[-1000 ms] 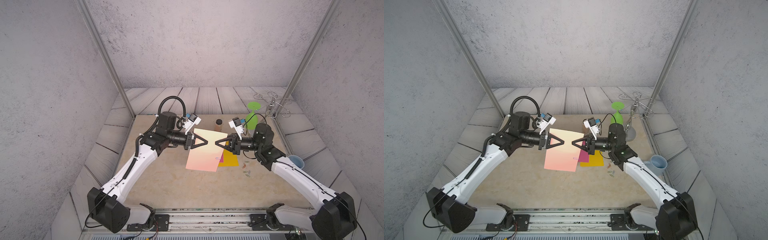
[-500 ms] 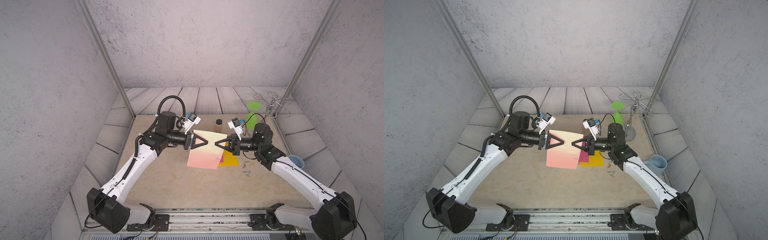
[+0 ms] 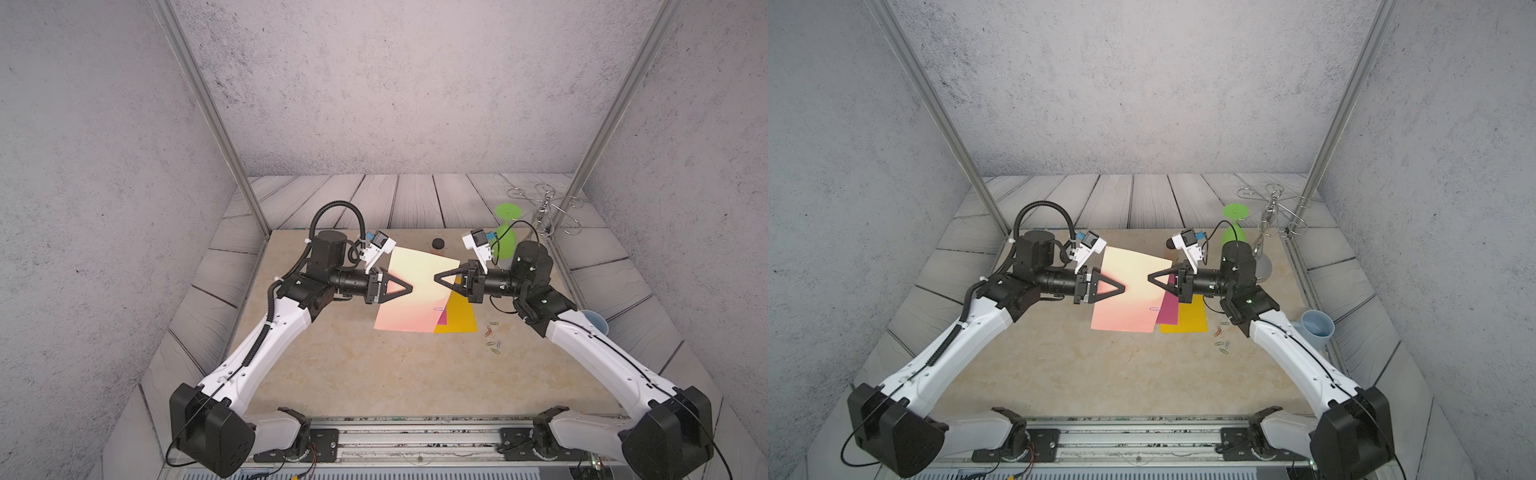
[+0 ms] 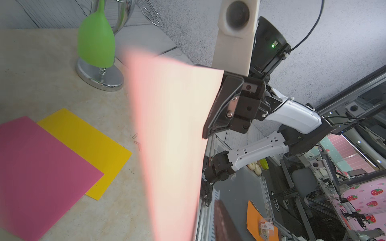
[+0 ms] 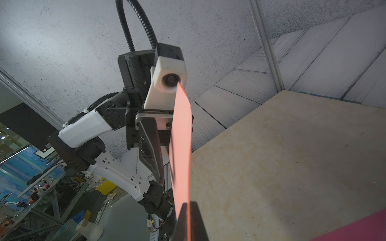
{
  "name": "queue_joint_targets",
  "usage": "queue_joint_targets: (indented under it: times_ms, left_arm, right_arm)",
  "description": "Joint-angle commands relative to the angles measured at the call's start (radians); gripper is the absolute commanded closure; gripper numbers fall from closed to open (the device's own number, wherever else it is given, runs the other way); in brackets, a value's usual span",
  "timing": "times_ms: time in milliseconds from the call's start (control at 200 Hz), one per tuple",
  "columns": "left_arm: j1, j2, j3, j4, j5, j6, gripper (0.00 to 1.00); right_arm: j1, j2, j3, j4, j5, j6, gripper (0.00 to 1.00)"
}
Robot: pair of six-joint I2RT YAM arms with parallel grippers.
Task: Unclip the paperclips from the documents
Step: Adjust the document.
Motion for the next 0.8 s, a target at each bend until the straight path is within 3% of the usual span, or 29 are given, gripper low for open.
queue_joint_targets:
  times_ms: [0,410,596,646,796]
  left_arm:
    - [0.007,-0.03,-0.019,0.046,0.024,-0.018,0.74]
    - [0.007,-0.025,-0.059,0.062,0.028,-0.022,0.79]
    - [0.007,-0.025,-0.059,0.072,0.019,-0.025,0.95]
    - [0.007,-0.026,-0.058,0.076,0.013,-0.027,0.99]
    - [0.008,-0.029,-0.05,0.087,0.005,-0.028,1.0]
  right_arm:
    - [-0.017,-0.029,0.035,0.025,0.017,0.022,1.0]
    - [-0.028,-0.009,0.062,0.026,0.018,0.029,1.0]
    - [-0.026,-0.006,0.062,0.013,0.022,0.023,0.97]
    - [-0.028,-0.005,0.065,0.001,0.023,0.018,0.92]
    - [-0.027,-0.002,0.07,-0.072,0.021,-0.023,0.55]
